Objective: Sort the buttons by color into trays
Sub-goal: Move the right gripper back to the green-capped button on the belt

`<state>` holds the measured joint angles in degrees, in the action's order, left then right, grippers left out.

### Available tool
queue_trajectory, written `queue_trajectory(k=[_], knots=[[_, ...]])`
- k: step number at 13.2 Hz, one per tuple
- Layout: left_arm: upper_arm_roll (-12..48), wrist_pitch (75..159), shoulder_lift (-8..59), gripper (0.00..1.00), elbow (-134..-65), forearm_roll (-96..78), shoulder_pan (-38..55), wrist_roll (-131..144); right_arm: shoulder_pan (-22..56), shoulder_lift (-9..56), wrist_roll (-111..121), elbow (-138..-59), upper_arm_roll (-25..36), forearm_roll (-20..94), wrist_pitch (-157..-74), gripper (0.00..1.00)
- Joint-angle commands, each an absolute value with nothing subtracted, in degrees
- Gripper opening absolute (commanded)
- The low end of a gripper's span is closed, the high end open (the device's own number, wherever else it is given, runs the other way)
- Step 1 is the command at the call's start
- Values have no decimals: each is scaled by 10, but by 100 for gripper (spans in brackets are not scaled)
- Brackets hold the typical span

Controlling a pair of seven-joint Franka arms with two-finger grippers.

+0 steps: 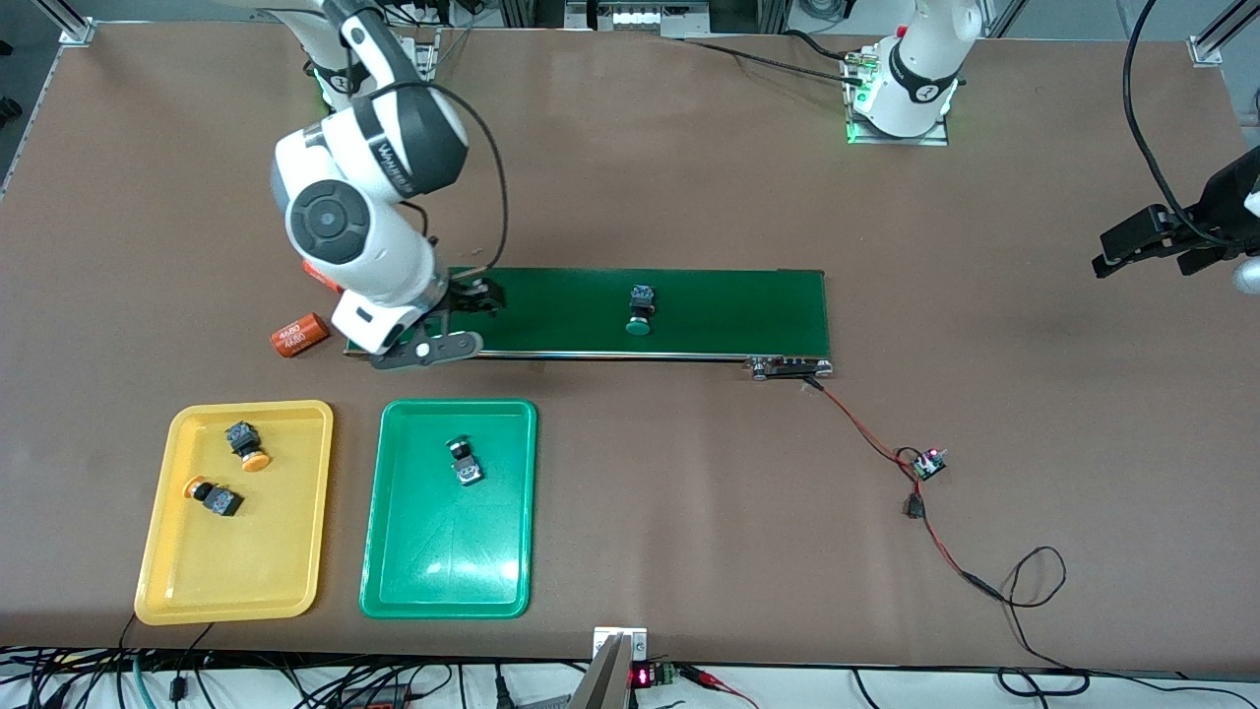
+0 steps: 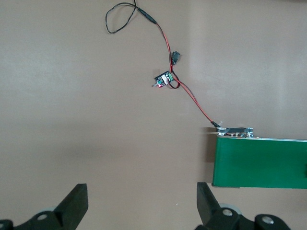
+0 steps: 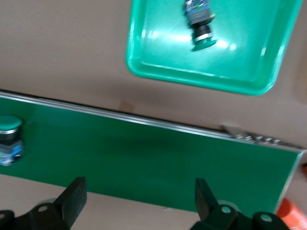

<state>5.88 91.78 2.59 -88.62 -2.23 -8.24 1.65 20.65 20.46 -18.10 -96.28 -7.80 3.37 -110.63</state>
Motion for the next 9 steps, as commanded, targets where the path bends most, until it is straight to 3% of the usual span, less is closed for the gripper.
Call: queue_trajectory(k=[1,3,6,9], knots=[[61,920,19,100,-891,-19,-83,6,228,211,-234,-962,-69,49,-1109,100],[53,923,13,100,-900,-20,-73,6,236,221,-276,-952,-69,49,-1103,100],[-9,923,15,100,-897,-20,-11,6,254,227,-322,-952,-68,48,-1107,100],[-6,921,15,100,-896,-20,-11,7,269,236,-354,-950,-66,47,-1111,100]])
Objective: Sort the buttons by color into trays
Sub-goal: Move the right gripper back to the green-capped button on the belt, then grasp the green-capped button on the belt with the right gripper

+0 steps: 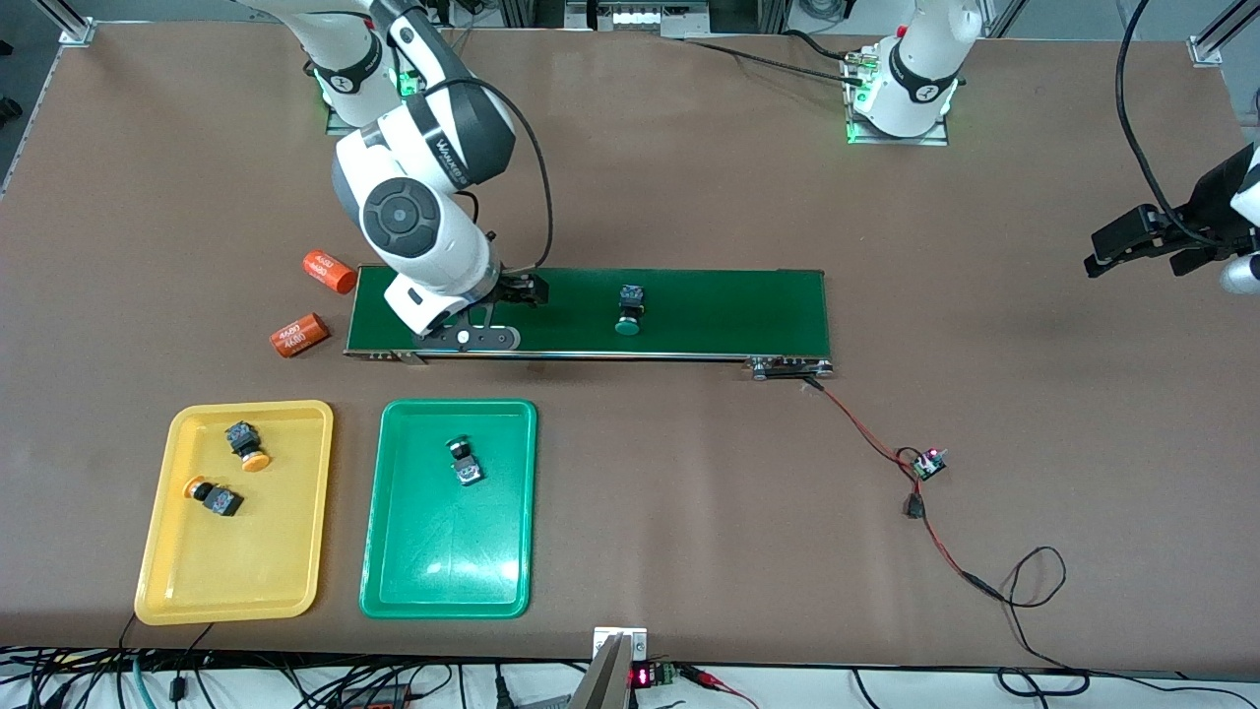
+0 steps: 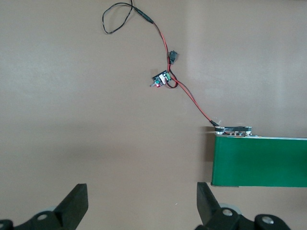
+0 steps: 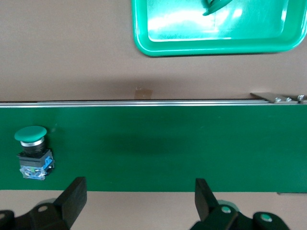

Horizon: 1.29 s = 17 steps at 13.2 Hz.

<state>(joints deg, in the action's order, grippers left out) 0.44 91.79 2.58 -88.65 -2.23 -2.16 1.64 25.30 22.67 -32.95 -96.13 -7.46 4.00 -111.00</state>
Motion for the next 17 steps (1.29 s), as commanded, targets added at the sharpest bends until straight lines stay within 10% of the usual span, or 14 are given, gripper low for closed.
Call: queue_trajectory(k=[1,17], knots=[[-5,919,14,100,-896,-19,-11,8,273,239,-356,-947,-66,45,-1112,100],[-10,911,14,100,-898,-19,-19,7,323,293,-413,-945,-69,-8,-1230,100]])
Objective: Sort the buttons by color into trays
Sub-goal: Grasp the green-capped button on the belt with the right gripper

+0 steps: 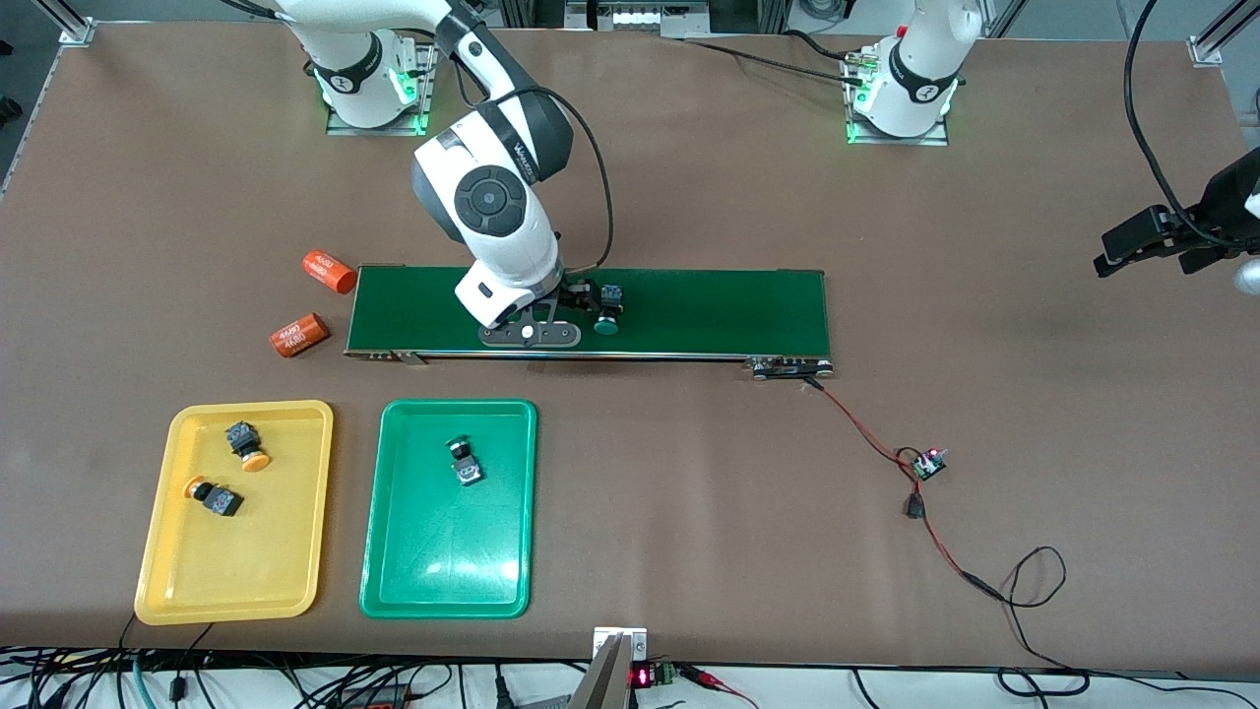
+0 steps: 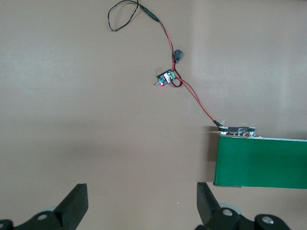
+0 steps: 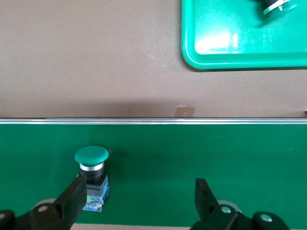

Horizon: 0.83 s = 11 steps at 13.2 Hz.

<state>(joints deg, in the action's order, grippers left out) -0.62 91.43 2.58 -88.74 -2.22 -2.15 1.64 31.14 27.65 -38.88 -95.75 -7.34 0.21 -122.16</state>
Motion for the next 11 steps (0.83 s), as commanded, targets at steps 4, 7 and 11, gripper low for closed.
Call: queue_trajectory(k=[4,7,11], knots=[[-11,911,15,100,-898,-19,-19,7,333,302,-424,-945,-69,-9,-1240,100],[-10,911,16,100,-898,-19,-27,6,335,308,-425,-945,-69,-9,-1243,100],[-10,912,16,100,-898,-19,-27,6,334,318,-434,-945,-69,-25,-1251,100]])
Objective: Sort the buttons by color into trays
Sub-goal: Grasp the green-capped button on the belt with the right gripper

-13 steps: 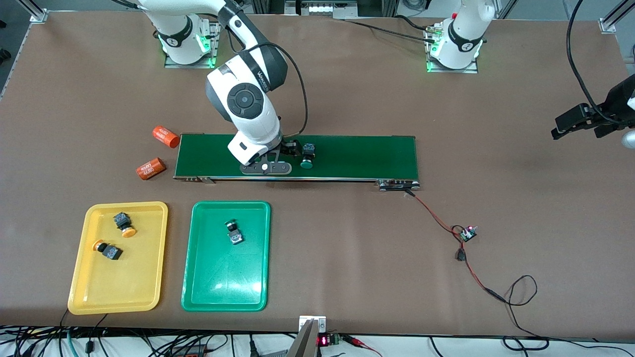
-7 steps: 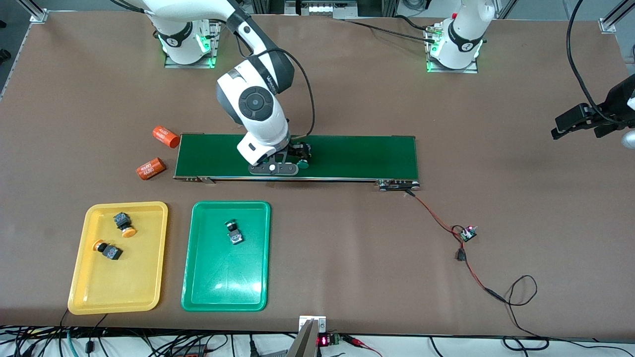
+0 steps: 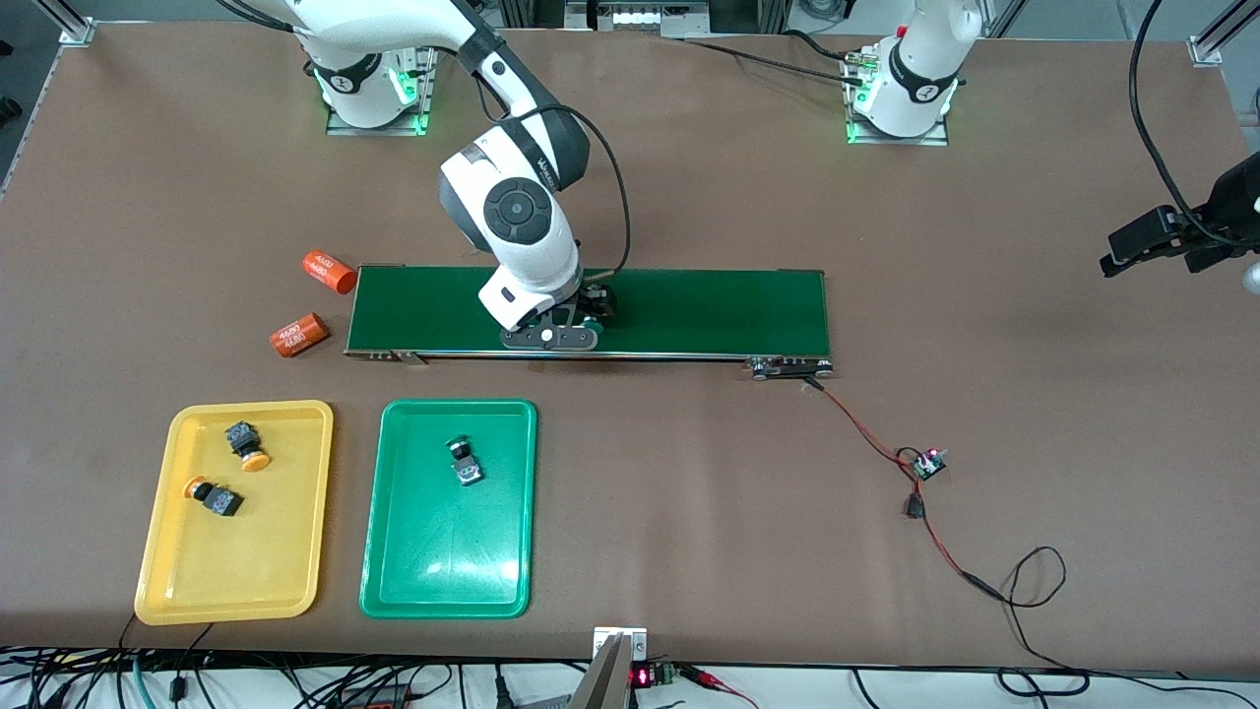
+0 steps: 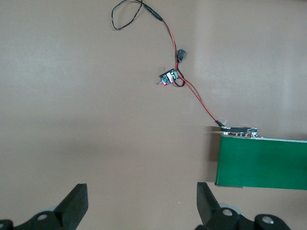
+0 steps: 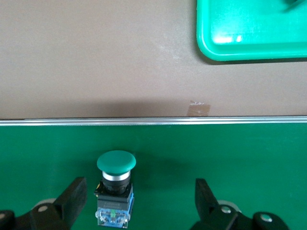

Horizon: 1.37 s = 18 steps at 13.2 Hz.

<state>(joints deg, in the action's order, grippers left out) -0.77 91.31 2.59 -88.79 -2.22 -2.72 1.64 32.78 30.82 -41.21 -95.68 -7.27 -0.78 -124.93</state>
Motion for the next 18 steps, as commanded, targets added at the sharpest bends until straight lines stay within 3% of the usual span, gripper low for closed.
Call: queue_trajectory(k=[1,17,18], knots=[[-10,912,16,100,-898,-19,-27,6,335,319,-443,-945,-69,-33,-1251,100],[-10,915,18,100,-897,-19,-31,6,340,352,-451,-953,-79,-46,-1253,100],[-9,915,18,100,-897,-19,-31,6,339,352,-451,-954,-80,-46,-1253,94]])
